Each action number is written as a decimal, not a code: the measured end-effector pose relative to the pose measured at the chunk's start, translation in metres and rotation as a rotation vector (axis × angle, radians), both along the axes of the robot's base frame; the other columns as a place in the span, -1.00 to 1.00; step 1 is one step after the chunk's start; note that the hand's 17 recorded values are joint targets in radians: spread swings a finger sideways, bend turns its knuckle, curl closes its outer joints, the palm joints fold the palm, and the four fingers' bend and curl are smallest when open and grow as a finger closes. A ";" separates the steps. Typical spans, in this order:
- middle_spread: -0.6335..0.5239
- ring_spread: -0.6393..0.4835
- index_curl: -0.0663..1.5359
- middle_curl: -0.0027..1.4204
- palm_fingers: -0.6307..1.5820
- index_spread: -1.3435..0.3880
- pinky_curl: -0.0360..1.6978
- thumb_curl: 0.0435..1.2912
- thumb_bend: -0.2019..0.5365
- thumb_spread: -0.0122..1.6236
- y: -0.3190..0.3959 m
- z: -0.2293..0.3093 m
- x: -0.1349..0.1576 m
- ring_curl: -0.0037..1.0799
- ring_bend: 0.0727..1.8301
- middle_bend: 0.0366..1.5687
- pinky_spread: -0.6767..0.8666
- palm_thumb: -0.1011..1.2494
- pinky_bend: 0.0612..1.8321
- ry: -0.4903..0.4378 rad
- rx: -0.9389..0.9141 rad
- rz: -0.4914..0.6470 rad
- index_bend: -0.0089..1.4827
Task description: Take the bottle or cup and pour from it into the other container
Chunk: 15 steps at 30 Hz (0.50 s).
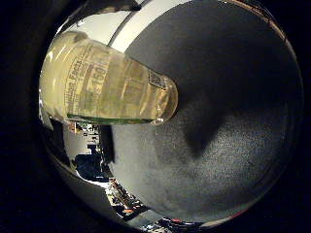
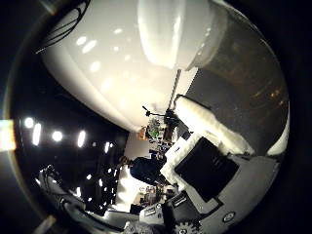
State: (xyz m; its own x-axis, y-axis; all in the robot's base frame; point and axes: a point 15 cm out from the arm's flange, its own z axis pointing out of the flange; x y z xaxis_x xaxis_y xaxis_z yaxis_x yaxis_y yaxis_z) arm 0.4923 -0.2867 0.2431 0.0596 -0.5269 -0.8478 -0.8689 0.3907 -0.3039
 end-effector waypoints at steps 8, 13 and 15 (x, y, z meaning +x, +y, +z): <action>-0.11 -0.10 -0.30 -0.25 0.74 0.24 -0.88 -0.40 -0.49 0.23 0.009 -0.007 -0.003 -0.34 0.05 -0.08 -0.54 0.40 0.19 0.052 -0.017 0.029 -0.41; -0.08 -0.12 -0.11 -0.14 0.82 0.29 -0.72 -0.33 -0.49 0.19 0.020 -0.010 -0.003 -0.17 0.26 0.28 -0.56 0.55 0.34 0.095 -0.029 0.060 0.09; -0.08 -0.12 -0.07 -0.11 0.79 0.31 -0.66 -0.29 -0.47 0.16 0.025 -0.010 -0.002 -0.11 0.34 0.37 -0.52 0.62 0.41 0.099 -0.035 0.074 0.21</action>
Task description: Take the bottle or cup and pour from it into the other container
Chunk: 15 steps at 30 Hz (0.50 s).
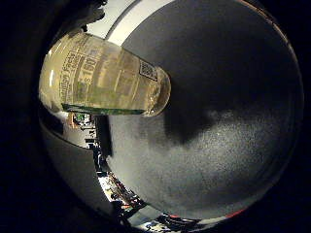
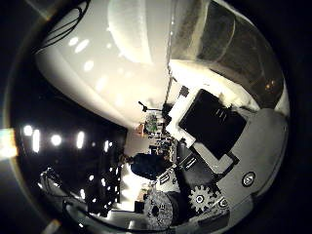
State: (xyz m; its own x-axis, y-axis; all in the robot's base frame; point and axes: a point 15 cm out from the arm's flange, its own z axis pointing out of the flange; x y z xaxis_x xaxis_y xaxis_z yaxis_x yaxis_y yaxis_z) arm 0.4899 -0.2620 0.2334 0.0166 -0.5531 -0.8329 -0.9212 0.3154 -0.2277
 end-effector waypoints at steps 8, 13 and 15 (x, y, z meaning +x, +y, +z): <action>-0.09 -0.15 0.02 -0.03 0.67 0.34 -0.46 -0.03 -0.47 0.04 0.011 0.017 0.004 0.04 0.51 0.62 -0.39 0.88 0.62 -0.012 -0.042 0.032 0.51; -0.08 -0.15 0.02 -0.02 0.64 0.34 -0.38 0.09 -0.48 0.00 0.018 0.036 0.001 0.08 0.55 0.67 -0.36 0.88 0.66 -0.018 -0.105 0.070 0.57; -0.08 -0.15 0.02 -0.02 0.64 0.34 -0.35 0.14 -0.48 -0.02 0.022 0.046 -0.001 0.09 0.56 0.69 -0.35 0.87 0.66 -0.021 -0.132 0.087 0.58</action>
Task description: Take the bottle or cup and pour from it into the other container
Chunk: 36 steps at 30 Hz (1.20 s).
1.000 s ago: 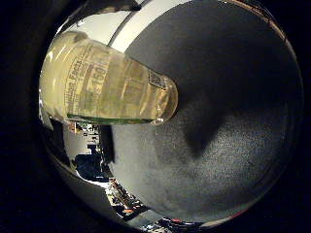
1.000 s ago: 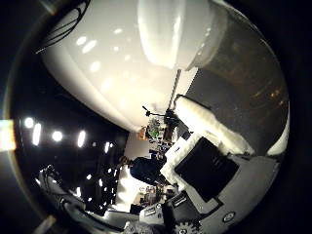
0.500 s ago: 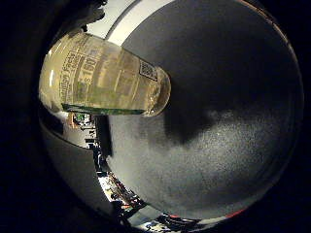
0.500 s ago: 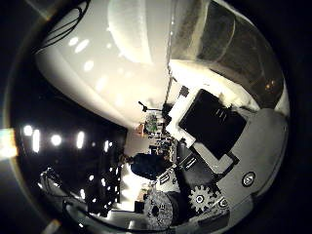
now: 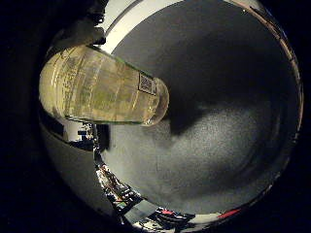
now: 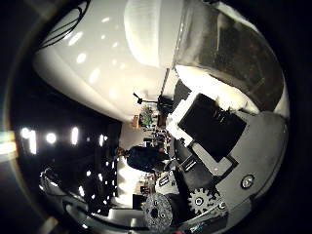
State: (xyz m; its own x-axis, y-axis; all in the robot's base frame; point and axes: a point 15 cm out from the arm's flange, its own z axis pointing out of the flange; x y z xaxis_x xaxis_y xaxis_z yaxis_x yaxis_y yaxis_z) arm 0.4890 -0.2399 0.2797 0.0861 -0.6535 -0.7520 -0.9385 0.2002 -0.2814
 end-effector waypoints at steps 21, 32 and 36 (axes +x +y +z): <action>-0.08 -0.14 0.00 -0.06 0.64 0.35 -0.10 0.36 -0.50 -0.07 0.119 0.095 -0.025 0.10 0.58 0.73 -0.37 0.78 0.54 0.184 -0.471 0.217 0.60; -0.08 -0.14 0.00 -0.07 0.64 0.35 -0.01 0.38 -0.50 -0.06 0.199 0.118 -0.029 0.10 0.58 0.73 -0.39 0.76 0.48 0.233 -0.799 0.342 0.60; -0.08 -0.14 0.00 -0.07 0.64 0.35 0.02 0.39 -0.50 -0.06 0.221 0.120 -0.029 0.10 0.58 0.73 -0.39 0.74 0.46 0.247 -0.940 0.379 0.60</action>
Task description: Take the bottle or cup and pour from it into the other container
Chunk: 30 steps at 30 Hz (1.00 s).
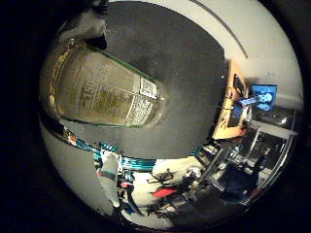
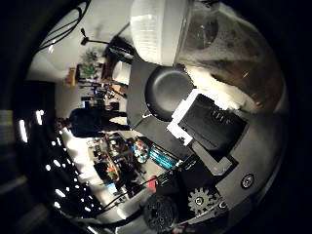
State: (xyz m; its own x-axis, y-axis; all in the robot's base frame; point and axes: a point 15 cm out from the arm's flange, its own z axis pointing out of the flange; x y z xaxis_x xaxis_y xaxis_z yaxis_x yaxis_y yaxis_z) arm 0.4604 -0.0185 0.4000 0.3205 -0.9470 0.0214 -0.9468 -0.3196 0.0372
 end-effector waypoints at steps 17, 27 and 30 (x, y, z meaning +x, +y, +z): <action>-0.08 -0.14 0.00 -0.07 0.65 0.35 0.06 0.39 -0.50 -0.05 0.077 0.000 0.007 0.10 0.57 0.72 -0.39 0.71 0.42 0.009 -0.625 0.272 0.59; -0.08 -0.14 0.00 -0.06 0.64 0.34 0.08 0.39 -0.50 -0.05 0.112 -0.007 0.014 0.10 0.57 0.72 -0.40 0.71 0.42 0.003 -0.901 0.359 0.59; -0.08 -0.14 0.00 -0.06 0.64 0.34 0.08 0.39 -0.50 -0.05 0.121 -0.015 0.012 0.10 0.57 0.72 -0.40 0.70 0.42 0.015 -0.956 0.364 0.59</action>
State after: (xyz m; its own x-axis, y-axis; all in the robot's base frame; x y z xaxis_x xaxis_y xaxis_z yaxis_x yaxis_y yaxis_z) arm 0.4719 0.1022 0.3853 0.5917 -0.3811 0.7104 -0.7956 -0.4181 0.4384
